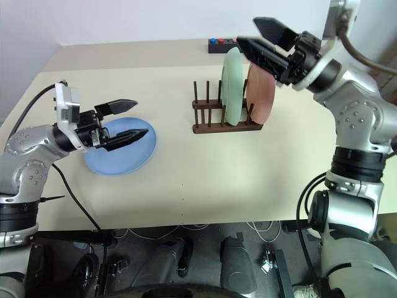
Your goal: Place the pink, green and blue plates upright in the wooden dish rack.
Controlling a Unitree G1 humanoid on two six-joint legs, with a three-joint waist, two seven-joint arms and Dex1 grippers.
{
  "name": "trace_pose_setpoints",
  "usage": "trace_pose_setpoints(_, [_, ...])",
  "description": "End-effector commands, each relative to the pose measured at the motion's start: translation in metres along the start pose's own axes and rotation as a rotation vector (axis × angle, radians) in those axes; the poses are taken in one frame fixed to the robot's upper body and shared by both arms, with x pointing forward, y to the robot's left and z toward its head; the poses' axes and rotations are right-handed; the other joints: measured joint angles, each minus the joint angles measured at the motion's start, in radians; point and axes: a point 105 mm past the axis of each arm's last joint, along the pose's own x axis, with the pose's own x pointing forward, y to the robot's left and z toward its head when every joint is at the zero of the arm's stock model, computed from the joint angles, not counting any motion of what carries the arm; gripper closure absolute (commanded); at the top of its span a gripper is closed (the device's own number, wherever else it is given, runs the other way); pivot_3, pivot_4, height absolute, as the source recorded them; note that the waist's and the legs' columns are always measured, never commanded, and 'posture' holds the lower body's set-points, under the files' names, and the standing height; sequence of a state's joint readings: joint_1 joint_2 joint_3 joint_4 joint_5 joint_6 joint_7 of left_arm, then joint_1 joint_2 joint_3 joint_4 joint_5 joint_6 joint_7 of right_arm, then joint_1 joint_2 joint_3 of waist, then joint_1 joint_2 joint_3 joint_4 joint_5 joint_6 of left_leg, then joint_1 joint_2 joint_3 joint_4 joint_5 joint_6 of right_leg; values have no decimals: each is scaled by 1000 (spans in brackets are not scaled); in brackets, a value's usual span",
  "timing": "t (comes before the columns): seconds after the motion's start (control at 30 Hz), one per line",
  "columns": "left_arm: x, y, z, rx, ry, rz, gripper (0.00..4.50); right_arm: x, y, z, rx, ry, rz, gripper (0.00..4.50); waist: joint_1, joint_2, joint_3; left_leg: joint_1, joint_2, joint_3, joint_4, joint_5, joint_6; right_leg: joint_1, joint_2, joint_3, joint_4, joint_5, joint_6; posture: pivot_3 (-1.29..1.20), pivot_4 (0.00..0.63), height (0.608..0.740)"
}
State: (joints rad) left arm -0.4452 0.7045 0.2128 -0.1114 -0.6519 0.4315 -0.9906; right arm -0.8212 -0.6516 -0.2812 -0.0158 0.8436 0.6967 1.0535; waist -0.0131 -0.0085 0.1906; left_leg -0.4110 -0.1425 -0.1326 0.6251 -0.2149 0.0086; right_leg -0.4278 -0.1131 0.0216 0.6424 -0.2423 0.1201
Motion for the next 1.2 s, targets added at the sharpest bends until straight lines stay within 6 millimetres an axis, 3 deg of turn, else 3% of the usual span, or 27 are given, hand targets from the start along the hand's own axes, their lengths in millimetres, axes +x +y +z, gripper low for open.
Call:
trace_pose_setpoints(0.03, [-25, 24, 24, 44, -8, 136, 0, 0, 22, -6, -26, 39, 122, 40, -5, 0, 0, 0, 0, 0, 0, 0, 0, 0, 0, 0, 0, 0, 0, 0, 150, 740])
trace_pose_setpoints(0.13, [-55, 46, 15, 11, 94, 275, 0, -4, 34, -18, 40, 85, 203, 40, -4, 0, 0, 0, 0, 1, 0, 0, 0, 0, 0, 0, -1, 0, 0, 0, 150, 740])
trace_pose_setpoints(0.27, [-107, 76, -16, -103, 302, 536, 0, -4, 39, -30, 96, 132, 234, 40, -4, 0, 0, 0, 0, 1, -1, 0, 0, -1, 0, 0, -1, 0, 0, 0, 150, 740])
trace_pose_setpoints(0.43, [-132, 77, -25, -180, 376, 648, 0, -6, 39, -47, 204, 215, 257, 40, 5, -2, 1, 0, 0, 0, -2, 0, 0, 0, 0, 0, -2, 0, 0, 0, 150, 740])
trace_pose_setpoints(0.53, [-142, 79, -46, -242, 494, 731, 0, -2, 42, -52, 135, 219, 275, 40, 6, -2, 1, 0, 0, -1, -2, -1, -2, 0, 0, -2, -5, 0, 0, 0, 150, 740])
trace_pose_setpoints(0.63, [-142, 81, -57, -274, 526, 778, 0, 0, 41, -58, 61, 241, 259, 40, 3, -2, 1, 0, 0, -1, -2, -2, -3, 1, 0, -2, -7, 0, 0, 0, 150, 740])
trace_pose_setpoints(0.87, [-131, 78, -77, -554, 523, 827, 0, 1, 44, -60, 62, 252, 261, 40, 2, -2, 1, 0, 0, -1, -3, -1, -2, 2, 0, -2, -7, 1, 1, 0, 150, 740])
trace_pose_setpoints(1.13, [-106, 82, -55, -593, 476, 772, 0, 4, 43, -64, 89, 254, 246, 40, 0, -3, 0, 0, 0, -1, -3, -1, -1, 1, 0, -2, -7, 1, 2, 0, 150, 740])
trace_pose_setpoints(1.2, [-111, 86, -55, -573, 561, 823, 0, 5, 42, -65, 91, 258, 236, 40, 0, -3, 0, 0, 0, -1, -2, -1, -1, 1, 0, -2, -7, 2, 2, 0, 150, 740])
